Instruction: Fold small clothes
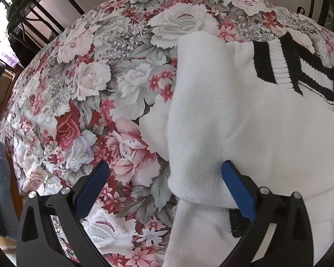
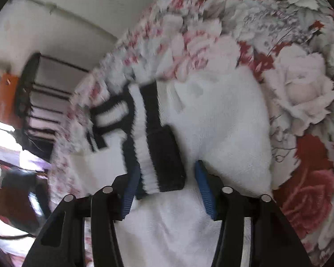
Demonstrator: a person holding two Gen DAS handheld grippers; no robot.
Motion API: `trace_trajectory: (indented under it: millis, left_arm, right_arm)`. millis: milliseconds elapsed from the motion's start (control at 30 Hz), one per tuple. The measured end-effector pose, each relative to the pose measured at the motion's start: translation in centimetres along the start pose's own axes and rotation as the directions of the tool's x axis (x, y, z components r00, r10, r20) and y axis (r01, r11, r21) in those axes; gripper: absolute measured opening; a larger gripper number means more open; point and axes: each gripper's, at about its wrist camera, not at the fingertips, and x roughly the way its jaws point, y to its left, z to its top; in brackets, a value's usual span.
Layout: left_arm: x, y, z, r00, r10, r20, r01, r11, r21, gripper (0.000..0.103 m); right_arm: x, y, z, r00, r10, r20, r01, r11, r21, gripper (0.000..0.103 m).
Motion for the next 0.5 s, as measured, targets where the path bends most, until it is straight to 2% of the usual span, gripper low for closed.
trace_trajectory:
  millis: [67, 133, 200, 267, 300, 400, 500]
  left_arm:
    - [0.3, 0.0, 0.1, 1.000, -0.008, -0.009, 0.007, 1.000, -0.007, 0.098]
    - [0.6, 0.0, 0.2, 1.000, -0.012, -0.015, 0.012, 1.000, -0.016, 0.098]
    - [0.6, 0.1, 0.6, 0.999, -0.040, -0.015, 0.039, 0.998, -0.050, 0.098]
    - [-0.1, 0.2, 1.0, 0.996, -0.084, 0.011, 0.084, 0.994, -0.064, 0.098]
    - [-0.4, 0.1, 1.1, 0.996, -0.090, 0.026, 0.092, 0.994, -0.055, 0.098]
    - [-0.9, -0.6, 1.1, 0.997, -0.058, 0.047, 0.059, 0.998, -0.016, 0.098]
    - [-0.2, -1.4, 0.5, 0.999, -0.029, 0.015, 0.029, 0.999, 0.038, 0.099]
  right_arm:
    - [0.1, 1.1, -0.6, 0.998, -0.066, 0.017, 0.067, 0.995, -0.067, 0.039]
    - [-0.8, 2.0, -0.8, 0.994, -0.101, 0.040, 0.104, 0.990, -0.095, 0.018]
    - [-1.8, 1.9, -0.6, 0.994, -0.091, 0.069, 0.096, 0.993, -0.071, 0.013]
    - [-3.5, 1.2, -0.5, 0.991, -0.085, 0.101, 0.088, 0.996, -0.028, 0.011]
    - [-4.0, 0.9, -0.5, 0.988, -0.107, 0.116, 0.109, 0.994, -0.017, 0.011]
    - [-4.1, -0.5, -0.7, 0.976, -0.177, 0.127, 0.173, 0.984, 0.038, 0.011]
    - [-3.2, -1.6, -1.0, 0.970, -0.220, 0.103, 0.214, 0.975, 0.061, 0.012]
